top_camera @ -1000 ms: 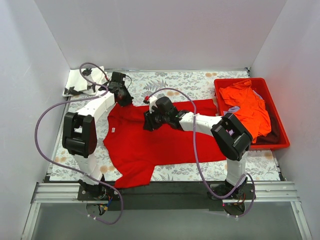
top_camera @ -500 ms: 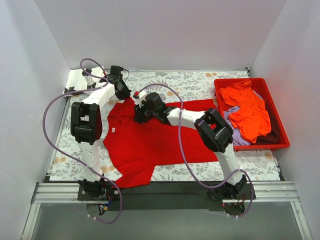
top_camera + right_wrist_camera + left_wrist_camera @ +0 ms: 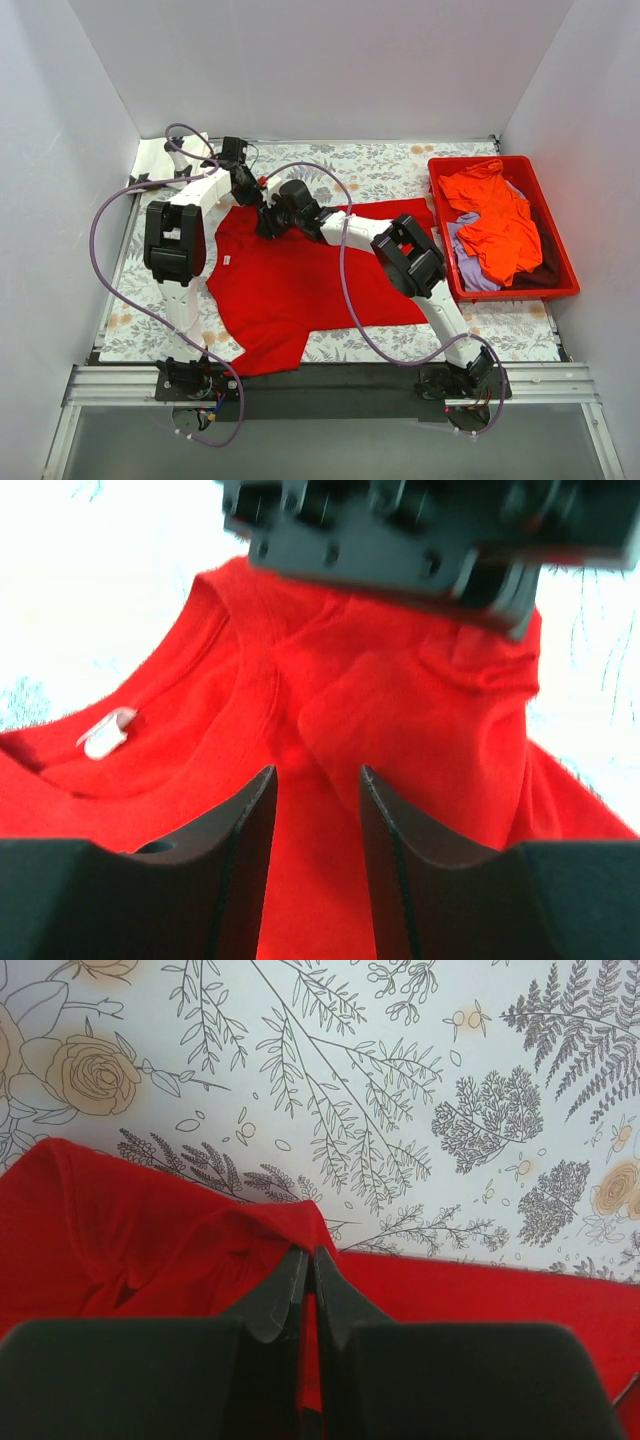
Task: Fold and stack the t-shirts
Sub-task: Fold the tshirt
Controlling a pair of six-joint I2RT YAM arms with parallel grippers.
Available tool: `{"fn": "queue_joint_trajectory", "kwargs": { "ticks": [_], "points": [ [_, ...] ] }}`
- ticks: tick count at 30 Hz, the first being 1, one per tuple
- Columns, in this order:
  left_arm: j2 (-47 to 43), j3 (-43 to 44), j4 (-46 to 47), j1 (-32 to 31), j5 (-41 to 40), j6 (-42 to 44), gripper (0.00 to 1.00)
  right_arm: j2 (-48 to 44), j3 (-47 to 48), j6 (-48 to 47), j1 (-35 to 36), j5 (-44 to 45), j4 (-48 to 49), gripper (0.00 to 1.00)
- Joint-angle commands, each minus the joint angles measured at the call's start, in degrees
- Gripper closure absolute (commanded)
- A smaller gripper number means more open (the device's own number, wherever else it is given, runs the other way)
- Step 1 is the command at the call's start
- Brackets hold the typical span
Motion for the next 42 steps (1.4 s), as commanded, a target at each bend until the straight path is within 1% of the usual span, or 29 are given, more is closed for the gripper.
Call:
{"fn": "queue_joint_trajectory", "kwargs": {
  "ticks": [1,6,12,13,18,21,24,30,41,42],
  "points": [
    [0.4,-0.9,-0.4,0.4,2.4,-0.2,1.00,2.2,4.3,0.4,-0.1,0.2,2.5,0.54],
    [-0.2,-1.9,-0.4,0.4,3.3,-0.7,1.00,4.8,7.2,1.2,-0.1,1.7,2.6,0.53],
    [-0.9,-3.4,-0.3,0.4,3.8,-0.9,1.00,6.2,7.5,1.2,-0.2,4.6,2.5,0.54],
    [-0.9,-3.5,-0.3,0.4,3.6,-0.8,1.00,6.3,7.5,1.2,-0.2,4.6,2.5,0.55],
    [-1.3,-4.0,-0.5,0.4,3.1,-0.4,1.00,5.4,7.1,1.7,-0.2,3.5,2.6,0.67],
    [-1.5,-4.0,-0.6,0.4,3.1,-0.3,1.00,4.8,7.0,2.2,-0.3,2.2,2.7,0.66],
    [-1.7,-4.0,-0.5,0.4,3.1,-0.5,1.00,4.3,6.8,3.7,-0.7,1.5,3.0,0.62],
    [-1.9,-4.1,-0.7,0.4,3.2,-0.4,1.00,3.5,6.1,7.2,-2.0,-0.1,4.7,0.61],
    [-2.0,-4.2,-0.9,0.4,3.2,-0.2,1.00,3.8,6.2,10.3,-2.8,-2.4,5.6,0.61],
    [-2.0,-4.2,-1.0,0.4,3.1,-0.2,1.00,3.8,6.3,10.5,-2.9,-3.0,5.6,0.57]
  ]
}}
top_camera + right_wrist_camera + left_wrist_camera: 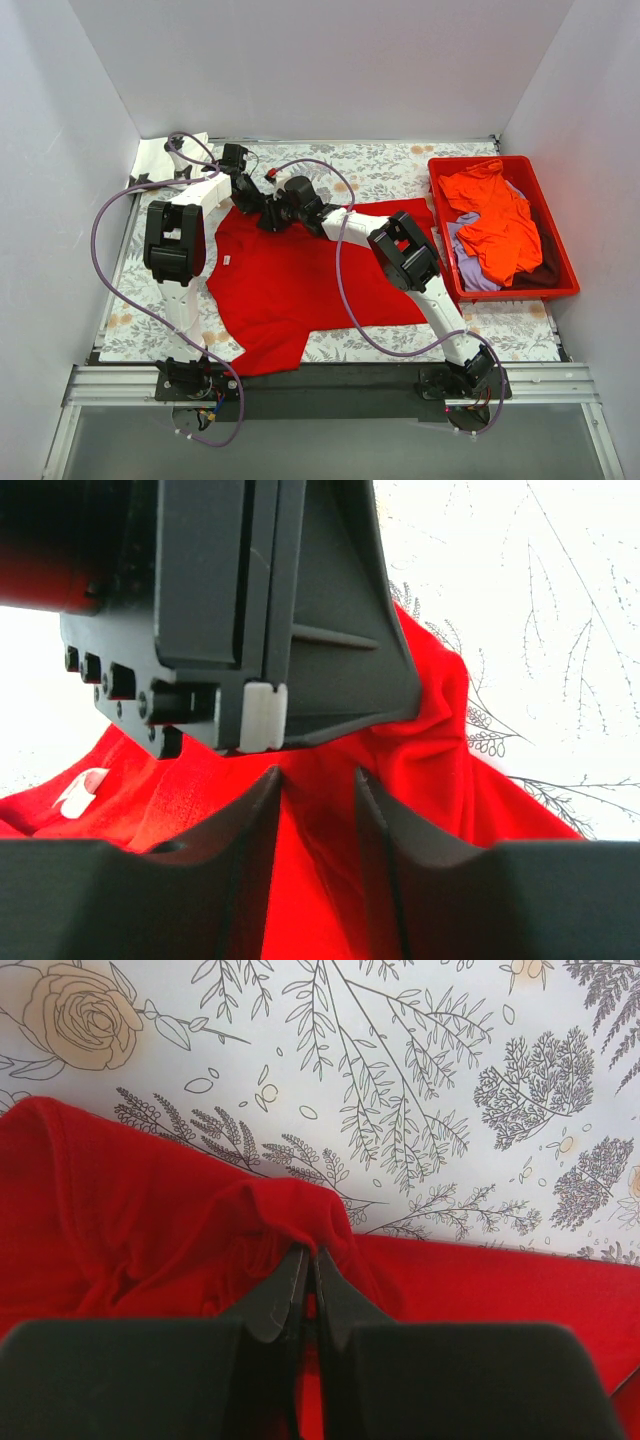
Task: Fold and stack the t-shirts
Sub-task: Fold the tshirt
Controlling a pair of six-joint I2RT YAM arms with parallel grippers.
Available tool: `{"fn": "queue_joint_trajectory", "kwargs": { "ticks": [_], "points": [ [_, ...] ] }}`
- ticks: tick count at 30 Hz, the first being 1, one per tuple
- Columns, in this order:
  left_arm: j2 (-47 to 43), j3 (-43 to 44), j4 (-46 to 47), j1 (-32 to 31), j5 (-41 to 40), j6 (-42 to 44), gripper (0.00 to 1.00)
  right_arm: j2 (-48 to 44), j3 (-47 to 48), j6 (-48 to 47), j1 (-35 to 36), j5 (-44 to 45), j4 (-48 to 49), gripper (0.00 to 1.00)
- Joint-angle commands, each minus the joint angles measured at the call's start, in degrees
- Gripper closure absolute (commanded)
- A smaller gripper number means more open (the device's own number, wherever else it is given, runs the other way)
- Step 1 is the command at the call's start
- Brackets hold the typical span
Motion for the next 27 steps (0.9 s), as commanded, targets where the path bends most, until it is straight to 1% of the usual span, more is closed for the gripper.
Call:
{"fn": "queue_joint_trajectory", "kwargs": {
  "ticks": [1,8,16,19,20,21,27],
  "points": [
    [-2.0,-0.8,-1.2,0.2,0.5,0.6,1.00,-2.0,1.1,1.5,-0.3,-2.0,3.3,0.55],
    [-1.9,-0.8,-1.1,0.2,0.5,0.6,1.00,-1.2,1.9,2.4,-0.3,-1.5,3.3,0.56],
    [-2.1,-0.8,-1.2,0.2,0.4,0.6,1.00,-0.7,0.8,2.5,-0.4,-0.8,3.3,0.76],
    [-2.3,-0.8,-1.4,0.2,0.5,0.6,1.00,-0.5,0.7,2.2,-0.4,-0.8,3.2,0.86],
    [-2.3,-0.8,-1.6,0.2,0.3,0.6,1.00,-0.7,0.7,2.2,-0.4,-1.1,3.3,0.95],
    [-2.4,-0.7,-1.6,0.2,0.3,0.6,1.00,-0.9,0.5,2.1,-0.4,-1.3,3.2,0.99],
    [-4.8,0.3,-3.4,0.6,-1.4,0.3,1.00,-5.3,-1.4,0.7,-0.4,-2.9,3.3,0.99]
  ]
}}
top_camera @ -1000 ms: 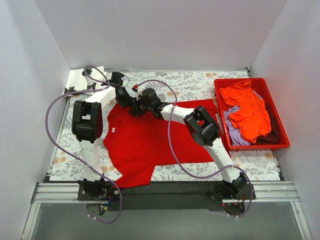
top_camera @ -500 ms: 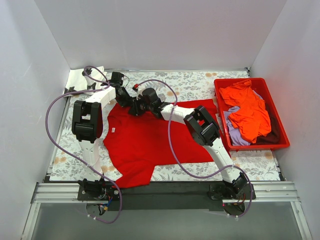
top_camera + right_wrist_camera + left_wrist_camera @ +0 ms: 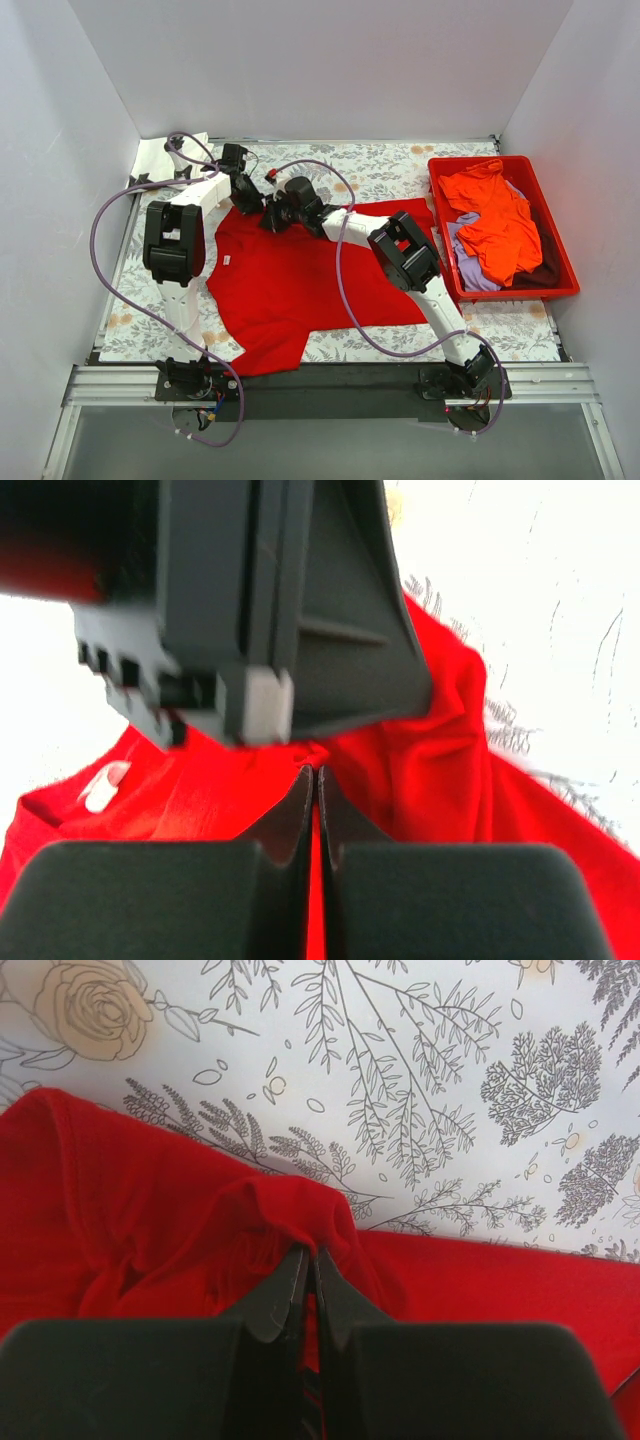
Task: Fold and stack the t-shirts
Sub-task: Fold the tshirt
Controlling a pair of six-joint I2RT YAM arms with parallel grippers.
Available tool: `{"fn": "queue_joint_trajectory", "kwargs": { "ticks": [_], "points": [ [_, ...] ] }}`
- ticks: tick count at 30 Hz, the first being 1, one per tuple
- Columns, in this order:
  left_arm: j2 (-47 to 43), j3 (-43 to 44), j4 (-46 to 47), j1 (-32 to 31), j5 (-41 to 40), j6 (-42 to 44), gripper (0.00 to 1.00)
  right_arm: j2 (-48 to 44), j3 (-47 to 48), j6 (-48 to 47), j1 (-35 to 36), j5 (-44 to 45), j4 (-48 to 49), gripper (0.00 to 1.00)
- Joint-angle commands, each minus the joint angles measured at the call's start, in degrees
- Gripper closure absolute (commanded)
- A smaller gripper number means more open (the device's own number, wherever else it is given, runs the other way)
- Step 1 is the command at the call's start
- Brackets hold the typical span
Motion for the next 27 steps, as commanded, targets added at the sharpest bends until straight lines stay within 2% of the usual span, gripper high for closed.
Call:
{"fn": "queue_joint_trajectory", "kwargs": {
  "ticks": [1,5,10,20,27],
  "points": [
    [-5.2,0.4,-3.4,0.7,-1.7,0.2,1.00,-6.1,-1.6,-1.7,-0.2,-1.9,2.4,0.99],
    [-8.6,-0.8,-5.4,1.3,-3.2,0.2,1.00,-12.7,-7.4,-3.5,-0.2,-5.5,2.1,0.99],
    [-16.8,-5.4,-7.3,1.5,-5.8,-0.8,1.00,-19.1,-15.1,-7.1,-0.2,-9.1,0.5,0.99],
    [-38.7,-26.0,-7.5,1.4,-5.6,-3.4,1.00,-28.3,-25.8,-16.4,-0.3,-13.0,-7.3,0.99],
    [-47.4,-37.5,-8.1,0.4,-0.8,-6.4,1.00,-30.2,-29.7,-20.5,-0.3,-12.2,-11.7,0.99]
  ]
}}
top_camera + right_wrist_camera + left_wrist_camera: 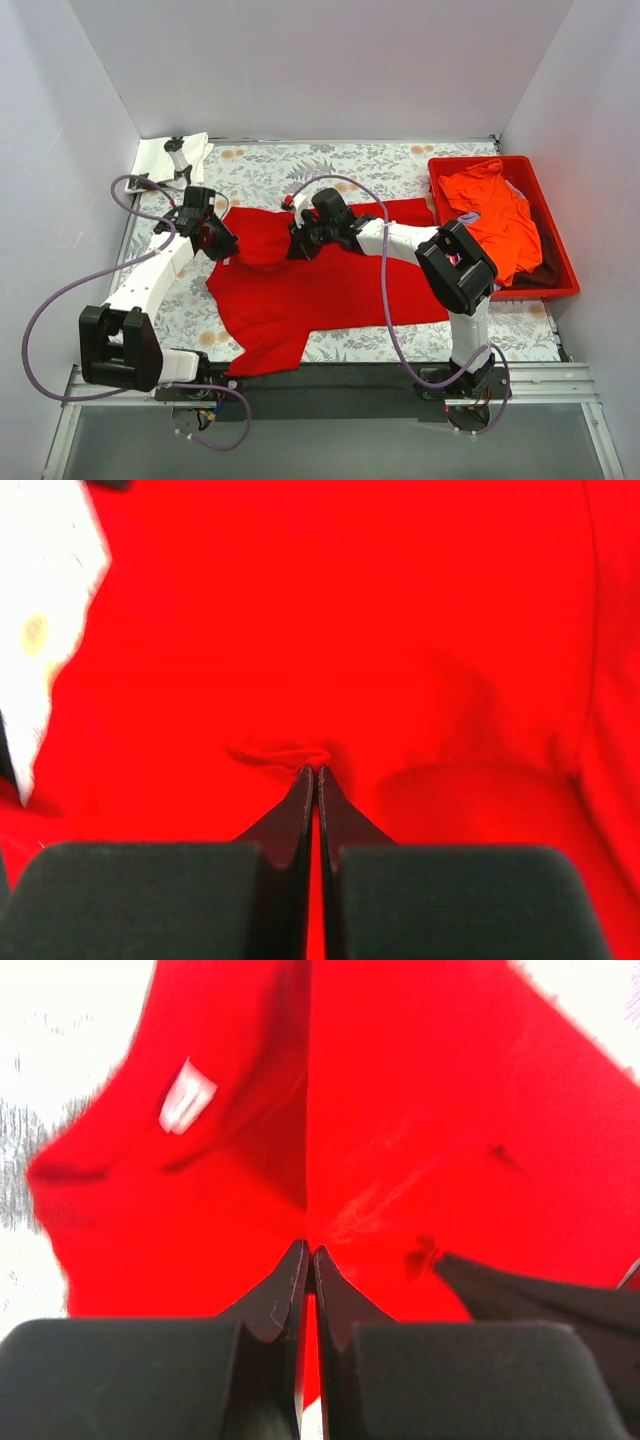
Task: Fold and stack the t-shirts
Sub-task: Fold the tshirt
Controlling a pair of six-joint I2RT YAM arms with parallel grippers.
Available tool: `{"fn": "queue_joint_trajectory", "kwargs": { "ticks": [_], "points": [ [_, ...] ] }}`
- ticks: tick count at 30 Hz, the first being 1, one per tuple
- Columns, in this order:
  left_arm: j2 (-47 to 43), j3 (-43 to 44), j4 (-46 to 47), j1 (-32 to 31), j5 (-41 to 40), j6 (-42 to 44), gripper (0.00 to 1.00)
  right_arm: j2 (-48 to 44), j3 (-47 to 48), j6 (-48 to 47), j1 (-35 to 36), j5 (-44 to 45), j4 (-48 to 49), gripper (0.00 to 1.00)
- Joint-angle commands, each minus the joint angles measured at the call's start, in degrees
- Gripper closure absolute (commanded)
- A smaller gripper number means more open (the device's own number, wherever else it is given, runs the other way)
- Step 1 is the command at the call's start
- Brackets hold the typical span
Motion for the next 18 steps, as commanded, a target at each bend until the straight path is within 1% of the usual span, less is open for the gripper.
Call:
{"fn": "queue_joint_trajectory", "kwargs": {
  "ticks": [1,3,4,9,10,13,18],
  "points": [
    [-3.5,-5.0,-1.1,-0.7,3.2,-2.4,1.00,-3.7,-1.5,-3.5,-0.2,0.2,-2.2,0.99],
    [-5.0,-6.2,-0.9,-1.0,3.6,-3.1,1.00,-3.6,-1.2,-3.6,-0.2,0.5,-3.0,0.99],
    [-5.4,-6.6,-1.1,-1.0,3.8,-3.3,1.00,-3.6,-1.1,-5.1,-0.2,0.6,-3.3,0.99],
    [-5.3,-3.2,-3.4,-1.0,0.9,-2.7,1.00,-3.9,1.8,-6.5,-0.2,1.0,-5.5,0.99],
    [-5.1,-2.6,-3.7,-1.1,0.7,-2.4,1.00,-4.3,2.1,-7.1,-0.2,1.1,-7.5,0.99],
    [-5.1,-2.1,-4.8,-1.3,1.2,-2.5,1.00,-5.6,2.6,-8.0,-0.2,1.6,-9.5,0.99],
    [-8.6,-3.1,-6.9,-2.3,0.5,-4.7,1.00,-7.7,1.4,-9.0,-0.2,1.5,-11.3,0.99]
  ]
}}
